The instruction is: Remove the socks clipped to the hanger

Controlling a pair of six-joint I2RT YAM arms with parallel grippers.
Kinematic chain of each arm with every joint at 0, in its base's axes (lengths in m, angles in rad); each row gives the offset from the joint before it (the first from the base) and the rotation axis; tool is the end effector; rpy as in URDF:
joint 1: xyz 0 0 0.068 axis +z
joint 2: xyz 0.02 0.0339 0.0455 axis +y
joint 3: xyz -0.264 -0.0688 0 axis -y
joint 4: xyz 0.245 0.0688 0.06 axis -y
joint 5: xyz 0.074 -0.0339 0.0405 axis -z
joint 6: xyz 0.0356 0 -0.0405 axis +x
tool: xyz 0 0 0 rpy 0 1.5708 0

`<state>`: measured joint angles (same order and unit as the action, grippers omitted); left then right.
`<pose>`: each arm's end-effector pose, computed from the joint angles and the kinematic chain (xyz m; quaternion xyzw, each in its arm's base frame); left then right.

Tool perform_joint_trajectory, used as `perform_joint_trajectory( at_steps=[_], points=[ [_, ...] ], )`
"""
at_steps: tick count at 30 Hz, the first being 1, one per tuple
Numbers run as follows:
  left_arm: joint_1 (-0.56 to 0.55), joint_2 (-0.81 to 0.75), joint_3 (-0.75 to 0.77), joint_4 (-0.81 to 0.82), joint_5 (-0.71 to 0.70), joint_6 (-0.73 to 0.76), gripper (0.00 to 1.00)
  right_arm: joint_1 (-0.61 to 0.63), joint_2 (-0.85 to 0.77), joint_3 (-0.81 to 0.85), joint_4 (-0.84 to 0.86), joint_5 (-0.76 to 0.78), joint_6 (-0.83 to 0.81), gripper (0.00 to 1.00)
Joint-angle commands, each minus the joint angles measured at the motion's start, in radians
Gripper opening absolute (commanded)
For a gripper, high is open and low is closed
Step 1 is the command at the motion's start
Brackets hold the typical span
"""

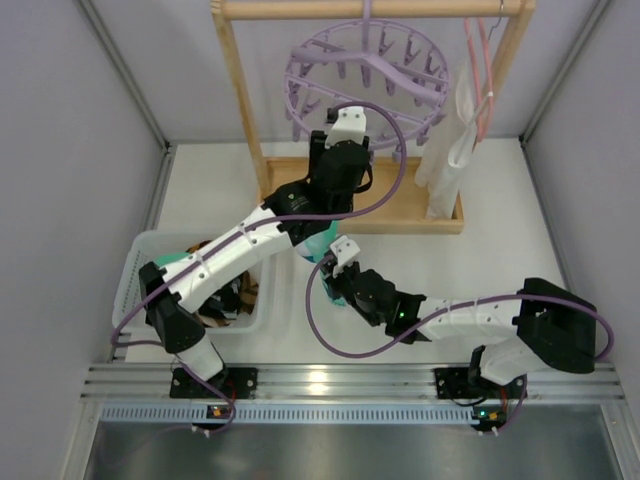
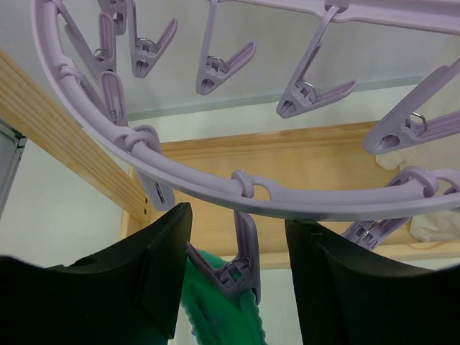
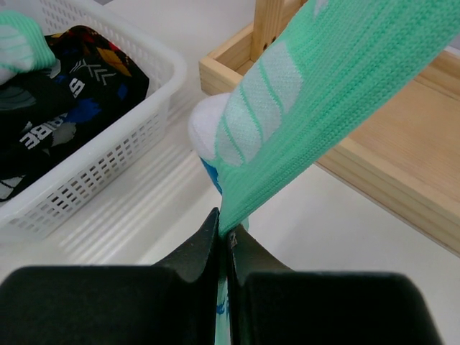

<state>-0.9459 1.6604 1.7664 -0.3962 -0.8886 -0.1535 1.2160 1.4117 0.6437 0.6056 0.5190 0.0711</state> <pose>0.2408 -0.2866 0.4344 0.0425 0.7671 0.0121 0.6400 0.1206 0.2748 0.2302 -0.2594 0.7092 0.2190 0.6179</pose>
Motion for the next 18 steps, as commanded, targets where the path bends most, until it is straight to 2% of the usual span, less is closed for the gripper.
perform_joint_trajectory(
  at_steps=[1, 3, 4, 7, 11, 13, 15, 16, 17, 18],
  points=[
    [0.01, 0.007, 0.045, 0.042, 0.013, 0.012, 0.57, 0.031, 0.016, 0.043, 0.0, -0.01, -0.007, 0.0],
    [0.012, 0.012, 0.048, 0.042, 0.008, 0.014, 0.49, 0.031, 0.018, 0.045, -0.001, -0.008, -0.008, 0.0],
    [0.012, 0.013, 0.05, 0.04, 0.008, 0.015, 0.4, 0.031, 0.02, 0.047, -0.001, -0.01, -0.008, 0.0],
    [0.012, 0.018, 0.059, 0.04, 0.002, 0.023, 0.28, 0.033, 0.023, 0.043, -0.001, -0.007, -0.011, 0.0],
    [0.018, 0.018, 0.067, 0.04, 0.002, 0.032, 0.14, 0.031, 0.023, 0.027, 0.01, -0.005, -0.001, 0.0],
    [0.022, 0.013, 0.067, 0.04, 0.011, 0.032, 0.1, 0.031, 0.012, -0.007, 0.036, -0.005, 0.012, 0.0],
    [0.024, 0.006, 0.062, 0.039, 0.023, 0.035, 0.1, 0.031, 0.0, -0.039, 0.062, -0.005, 0.039, 0.0],
    [0.022, -0.014, 0.053, 0.04, 0.046, 0.034, 0.14, 0.031, -0.002, -0.067, 0.08, -0.007, 0.048, 0.0],
    [0.022, -0.03, 0.023, 0.04, 0.065, 0.022, 0.23, 0.033, -0.008, -0.078, 0.085, -0.007, 0.061, 0.0],
    [0.022, -0.062, 0.007, 0.039, 0.076, 0.016, 0.41, 0.031, -0.019, -0.085, 0.088, -0.008, 0.065, 0.0]
  ],
)
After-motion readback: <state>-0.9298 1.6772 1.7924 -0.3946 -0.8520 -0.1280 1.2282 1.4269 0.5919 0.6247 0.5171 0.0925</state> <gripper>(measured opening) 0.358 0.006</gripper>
